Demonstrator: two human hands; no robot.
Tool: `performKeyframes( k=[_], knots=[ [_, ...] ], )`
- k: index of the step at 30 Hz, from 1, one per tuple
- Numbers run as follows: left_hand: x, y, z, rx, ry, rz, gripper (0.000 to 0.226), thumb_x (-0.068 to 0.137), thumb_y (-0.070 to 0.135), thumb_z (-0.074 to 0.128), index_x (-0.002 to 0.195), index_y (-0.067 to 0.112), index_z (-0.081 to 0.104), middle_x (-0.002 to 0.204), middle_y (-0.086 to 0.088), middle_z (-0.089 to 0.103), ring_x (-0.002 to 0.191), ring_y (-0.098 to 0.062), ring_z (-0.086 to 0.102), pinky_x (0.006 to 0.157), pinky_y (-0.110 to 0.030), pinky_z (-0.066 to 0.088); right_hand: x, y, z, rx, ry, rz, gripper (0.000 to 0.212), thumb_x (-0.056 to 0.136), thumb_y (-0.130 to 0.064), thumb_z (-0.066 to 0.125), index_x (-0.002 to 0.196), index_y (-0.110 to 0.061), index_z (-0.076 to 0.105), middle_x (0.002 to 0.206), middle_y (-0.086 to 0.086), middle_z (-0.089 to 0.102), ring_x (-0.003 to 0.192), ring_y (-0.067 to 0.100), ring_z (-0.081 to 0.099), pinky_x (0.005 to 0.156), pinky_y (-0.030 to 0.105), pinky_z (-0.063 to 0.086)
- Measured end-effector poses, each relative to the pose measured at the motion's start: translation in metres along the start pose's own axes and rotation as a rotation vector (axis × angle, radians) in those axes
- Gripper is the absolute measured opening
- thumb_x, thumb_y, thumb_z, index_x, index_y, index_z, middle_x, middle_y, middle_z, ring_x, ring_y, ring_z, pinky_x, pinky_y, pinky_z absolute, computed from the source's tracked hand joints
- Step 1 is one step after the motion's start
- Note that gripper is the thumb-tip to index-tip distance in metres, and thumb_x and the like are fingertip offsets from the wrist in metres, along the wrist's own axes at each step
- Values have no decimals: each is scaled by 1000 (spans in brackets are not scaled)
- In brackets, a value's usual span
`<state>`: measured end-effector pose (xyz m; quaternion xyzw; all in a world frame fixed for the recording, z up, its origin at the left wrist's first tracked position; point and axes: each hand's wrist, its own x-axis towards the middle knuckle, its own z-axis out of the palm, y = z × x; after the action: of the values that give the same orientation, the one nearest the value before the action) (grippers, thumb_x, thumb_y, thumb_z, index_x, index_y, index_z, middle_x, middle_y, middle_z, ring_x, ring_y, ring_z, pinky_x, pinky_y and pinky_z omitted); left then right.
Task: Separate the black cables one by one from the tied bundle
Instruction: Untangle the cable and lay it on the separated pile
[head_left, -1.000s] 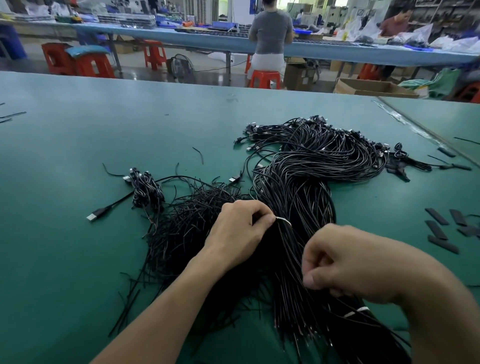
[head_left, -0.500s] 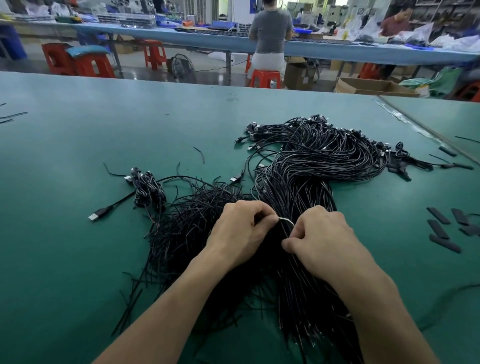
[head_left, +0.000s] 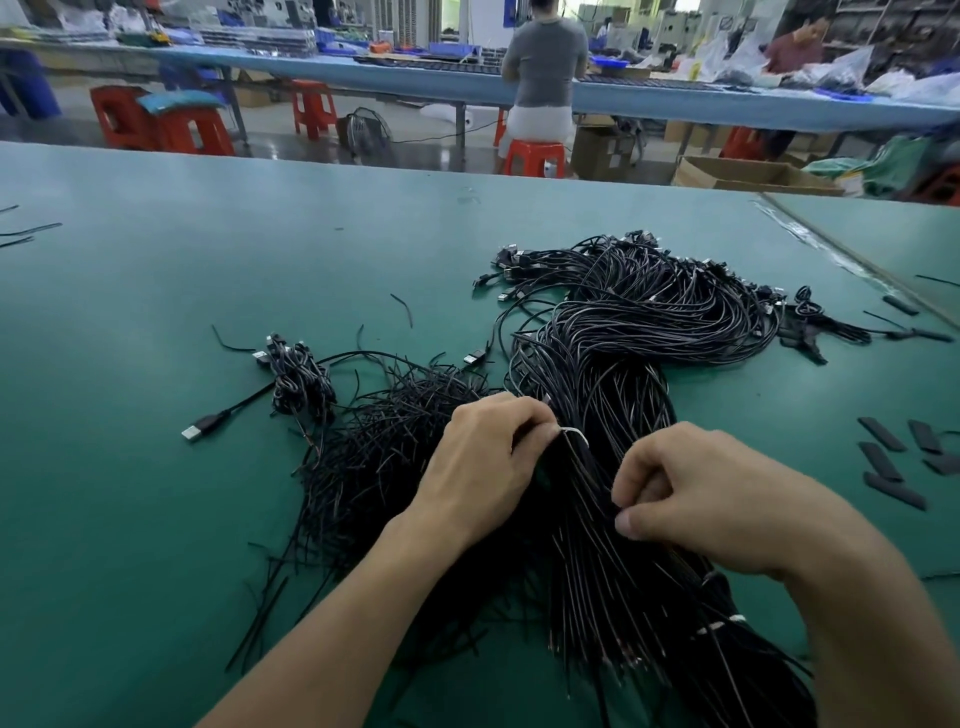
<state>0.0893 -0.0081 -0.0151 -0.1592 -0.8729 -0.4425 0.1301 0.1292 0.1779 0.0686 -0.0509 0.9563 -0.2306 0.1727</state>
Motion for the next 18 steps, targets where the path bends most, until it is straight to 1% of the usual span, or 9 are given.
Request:
performKeyframes(
  k=[2,4,6,7,9,11,14,16,18],
  knots=[
    [0,0,1,-13,19,44,9,95,28,64,92,24,72,95,10,65,89,-8,61,82,-34,51,2,-6,5,37,96,26,15,75,-36,79,79,-29,66,67,-11,68,62,-2,61,53,14,43],
    [1,0,3,-22,16,46,7,94,27,66,91,25,72,100,10,64,94,-8,60,85,-33,50,7,-16,17,72,202,55,24,73,-46,77,82,-29,62,77,-8,67,72,6,63,63,25,51],
    [1,1,4,-34,14,36,6,93,25,67,90,26,72,103,9,64,97,-9,60,88,-33,50,14,-25,33,56,325,80,26,77,-46,73,87,-26,58,90,-3,62,85,19,62,74,36,54],
    [1,1,4,-33,19,41,6,93,24,67,90,25,71,101,9,65,96,-9,60,88,-33,50,17,-27,40,41,373,94,24,80,-43,71,91,-25,58,94,-1,59,90,24,60,76,37,52],
    [1,0,4,-28,31,61,6,94,22,66,89,24,70,95,9,66,90,-8,60,83,-31,49,22,-29,49,47,434,119,20,86,-39,67,95,-23,59,91,-1,50,89,28,54,72,34,45],
    [0,0,4,-29,35,67,8,95,21,63,88,24,67,89,10,65,84,-6,59,78,-28,49,24,-26,51,97,460,121,15,87,-38,68,91,-25,61,90,-1,50,85,25,49,71,33,40],
    [-1,0,5,-21,34,56,10,97,22,60,89,26,63,93,11,63,85,-7,58,77,-26,48,27,-22,49,130,446,73,17,84,-34,71,76,-25,59,89,2,61,85,25,58,73,35,49],
    [-1,0,5,-24,37,38,10,97,21,60,89,25,62,101,10,63,87,-10,59,79,-30,50,26,-20,46,100,387,32,19,83,-30,74,73,-23,59,84,2,63,81,24,61,73,37,53],
    [0,0,4,-35,43,16,10,98,20,58,89,23,60,92,7,64,80,-11,58,73,-32,50,23,-15,37,109,293,-9,20,79,-27,79,69,-22,62,77,-2,64,73,16,61,66,33,52]
  ],
)
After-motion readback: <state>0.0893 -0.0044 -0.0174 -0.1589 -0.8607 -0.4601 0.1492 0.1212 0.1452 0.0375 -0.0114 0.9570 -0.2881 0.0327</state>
